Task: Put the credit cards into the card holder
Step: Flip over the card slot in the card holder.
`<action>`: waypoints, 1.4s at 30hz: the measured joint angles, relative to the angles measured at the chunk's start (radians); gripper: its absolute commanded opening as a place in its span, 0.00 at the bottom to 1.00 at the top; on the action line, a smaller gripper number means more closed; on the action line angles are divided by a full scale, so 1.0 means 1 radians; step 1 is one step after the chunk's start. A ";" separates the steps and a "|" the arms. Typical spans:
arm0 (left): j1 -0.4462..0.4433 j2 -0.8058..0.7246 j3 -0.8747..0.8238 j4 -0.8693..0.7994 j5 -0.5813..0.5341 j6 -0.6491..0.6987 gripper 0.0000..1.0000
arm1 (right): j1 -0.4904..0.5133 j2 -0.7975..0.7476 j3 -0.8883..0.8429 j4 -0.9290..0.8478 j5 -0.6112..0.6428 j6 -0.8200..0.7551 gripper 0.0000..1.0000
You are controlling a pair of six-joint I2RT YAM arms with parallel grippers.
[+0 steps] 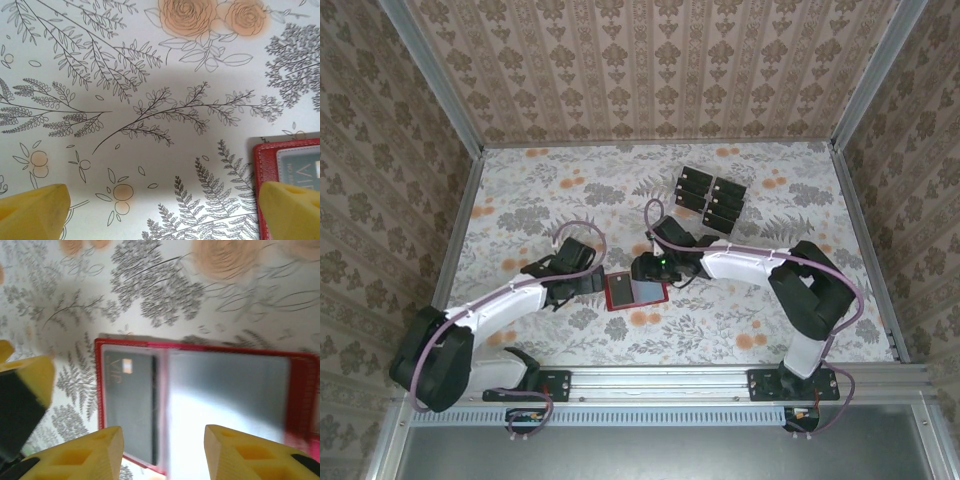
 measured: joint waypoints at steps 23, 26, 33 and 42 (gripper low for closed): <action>-0.068 -0.030 -0.043 0.064 0.013 -0.060 1.00 | -0.016 0.125 0.105 -0.090 -0.058 -0.138 0.50; -0.078 -0.030 -0.044 0.069 0.012 -0.060 1.00 | -0.011 0.145 0.105 -0.075 -0.072 -0.129 0.49; -0.110 -0.030 -0.050 0.095 0.007 -0.064 1.00 | -0.007 0.160 0.106 -0.026 -0.098 -0.088 0.49; -0.202 -0.041 -0.090 0.140 -0.023 -0.090 1.00 | -0.007 0.166 0.093 0.054 -0.114 0.015 0.49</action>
